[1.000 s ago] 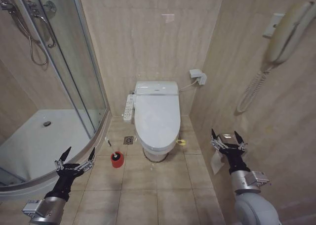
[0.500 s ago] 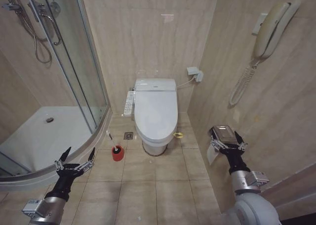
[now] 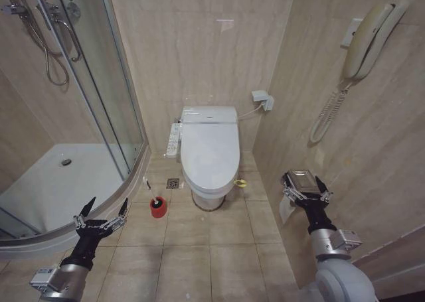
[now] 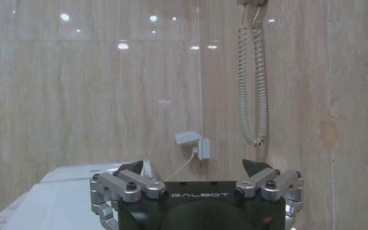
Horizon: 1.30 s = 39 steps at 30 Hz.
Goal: Open the toilet lid, clean the toilet bowl with a toilet brush, close the toilet lid, and flush.
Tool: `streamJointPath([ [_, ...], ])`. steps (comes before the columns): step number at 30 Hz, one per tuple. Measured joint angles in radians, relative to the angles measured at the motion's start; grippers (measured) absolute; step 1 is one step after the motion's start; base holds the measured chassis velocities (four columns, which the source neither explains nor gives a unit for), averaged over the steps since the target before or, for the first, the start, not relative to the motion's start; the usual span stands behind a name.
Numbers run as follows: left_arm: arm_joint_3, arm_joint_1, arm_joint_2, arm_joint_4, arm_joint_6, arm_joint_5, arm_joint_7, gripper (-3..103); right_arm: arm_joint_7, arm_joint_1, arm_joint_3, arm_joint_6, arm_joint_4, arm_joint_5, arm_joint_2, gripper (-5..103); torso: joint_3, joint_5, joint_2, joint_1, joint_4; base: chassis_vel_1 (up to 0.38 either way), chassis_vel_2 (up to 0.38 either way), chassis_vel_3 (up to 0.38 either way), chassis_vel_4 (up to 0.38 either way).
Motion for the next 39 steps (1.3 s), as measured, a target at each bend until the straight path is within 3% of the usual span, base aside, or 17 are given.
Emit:
streamJointPath([
  [8,0.000,-0.001,0.000,0.000,0.000,0.000,0.000,100,0.000,0.001,0.000,0.000,0.000,0.000,0.000,100,0.000,0.0004,0.000,0.001,0.0001,-0.136,0.050,0.117,-0.046],
  [39,0.000,0.000,0.000,0.000,0.000,0.000,0.000,100,0.000,0.000,0.000,0.000,0.000,0.000,0.000,100,0.000,0.0001,0.000,0.000,0.0000,0.020,-0.006,-0.015,0.004],
])
